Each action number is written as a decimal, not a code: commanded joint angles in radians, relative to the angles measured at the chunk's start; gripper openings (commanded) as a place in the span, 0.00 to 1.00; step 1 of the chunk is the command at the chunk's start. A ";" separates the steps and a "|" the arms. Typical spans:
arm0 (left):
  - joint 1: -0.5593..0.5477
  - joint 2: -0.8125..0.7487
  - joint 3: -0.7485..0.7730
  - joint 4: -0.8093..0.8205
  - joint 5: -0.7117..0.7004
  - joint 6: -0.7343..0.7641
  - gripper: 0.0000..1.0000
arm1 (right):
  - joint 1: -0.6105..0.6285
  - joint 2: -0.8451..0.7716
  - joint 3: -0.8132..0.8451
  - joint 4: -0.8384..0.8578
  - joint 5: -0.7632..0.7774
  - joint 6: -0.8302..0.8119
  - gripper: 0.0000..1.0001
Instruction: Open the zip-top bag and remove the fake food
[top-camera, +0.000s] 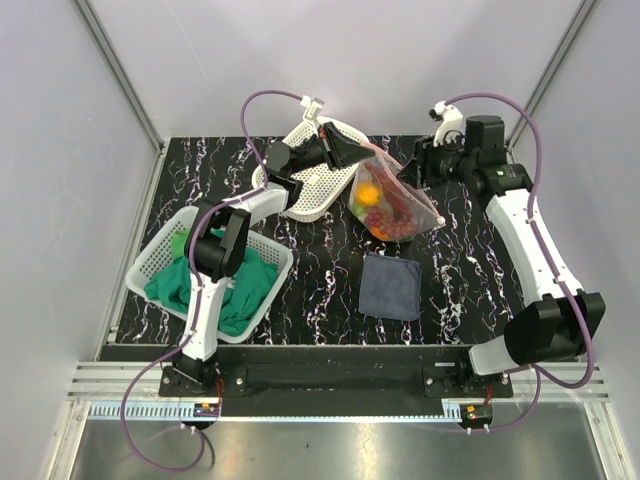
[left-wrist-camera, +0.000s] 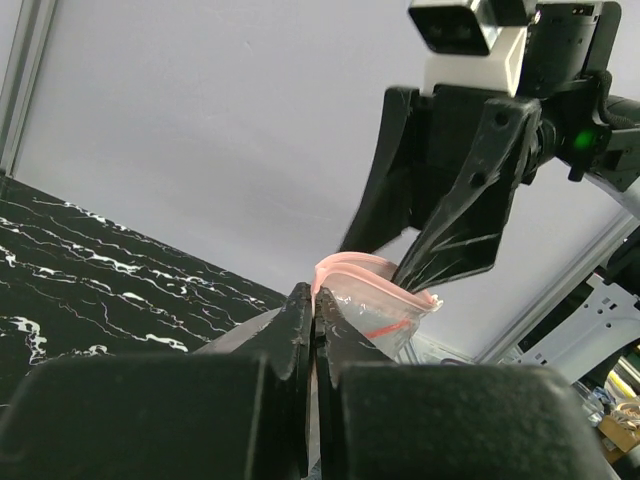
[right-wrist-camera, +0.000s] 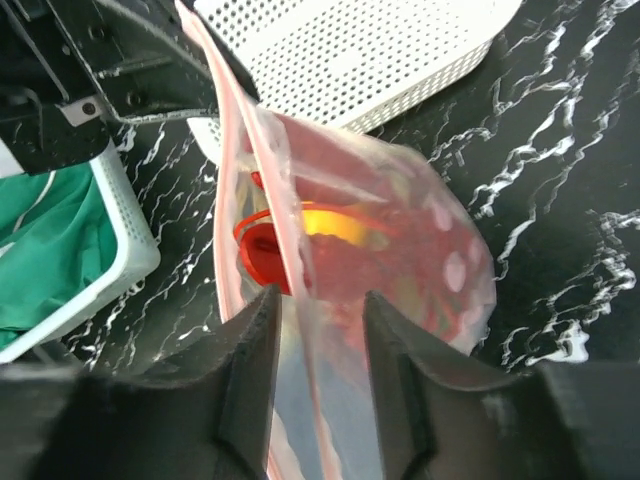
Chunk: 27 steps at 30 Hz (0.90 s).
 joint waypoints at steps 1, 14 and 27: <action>-0.007 -0.010 0.056 0.076 0.013 0.004 0.00 | 0.021 0.014 0.019 -0.003 0.059 -0.012 0.38; -0.014 -0.277 -0.074 -0.559 -0.138 0.316 0.75 | 0.023 -0.035 0.033 0.011 0.204 0.094 0.00; -0.175 -0.595 -0.084 -1.300 -0.534 0.594 0.70 | 0.067 -0.088 -0.006 0.086 0.379 0.208 0.00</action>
